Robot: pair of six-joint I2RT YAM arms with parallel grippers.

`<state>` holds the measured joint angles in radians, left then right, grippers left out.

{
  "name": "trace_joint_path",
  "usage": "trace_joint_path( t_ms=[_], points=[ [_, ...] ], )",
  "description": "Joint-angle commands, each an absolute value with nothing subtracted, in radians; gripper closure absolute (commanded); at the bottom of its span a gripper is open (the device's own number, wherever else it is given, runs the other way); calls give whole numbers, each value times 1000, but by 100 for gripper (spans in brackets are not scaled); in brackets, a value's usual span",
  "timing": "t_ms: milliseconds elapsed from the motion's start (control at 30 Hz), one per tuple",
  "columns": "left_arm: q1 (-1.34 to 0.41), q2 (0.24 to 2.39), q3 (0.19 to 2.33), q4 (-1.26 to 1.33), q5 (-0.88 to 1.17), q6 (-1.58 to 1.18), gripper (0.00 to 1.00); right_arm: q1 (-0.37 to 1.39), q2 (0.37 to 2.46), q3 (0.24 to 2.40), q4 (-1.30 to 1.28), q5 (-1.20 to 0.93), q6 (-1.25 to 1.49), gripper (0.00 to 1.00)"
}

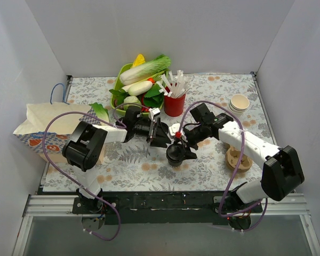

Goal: Pack the takeout coffee

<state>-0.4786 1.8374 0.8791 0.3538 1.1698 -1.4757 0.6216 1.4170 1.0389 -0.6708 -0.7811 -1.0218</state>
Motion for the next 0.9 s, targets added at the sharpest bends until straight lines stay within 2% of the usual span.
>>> trace_joint_path(
  t_ms=[0,300,333,867],
  points=[
    [-471,1747,910,229,1138,-1382,19,627,1457,1112,-877,-722,-1011,11],
    [-471,1698,873,77,1118,-1255,15,626,1436,1131,-897,-723,-1011,9],
    [-471,1692,870,78,1118,-1256,2,626,1430,1131,-891,-713,-1005,9],
    [-545,1716,870,110,1143,-1264,2,620,1410,1080,-761,-698,-894,8]
  ],
)
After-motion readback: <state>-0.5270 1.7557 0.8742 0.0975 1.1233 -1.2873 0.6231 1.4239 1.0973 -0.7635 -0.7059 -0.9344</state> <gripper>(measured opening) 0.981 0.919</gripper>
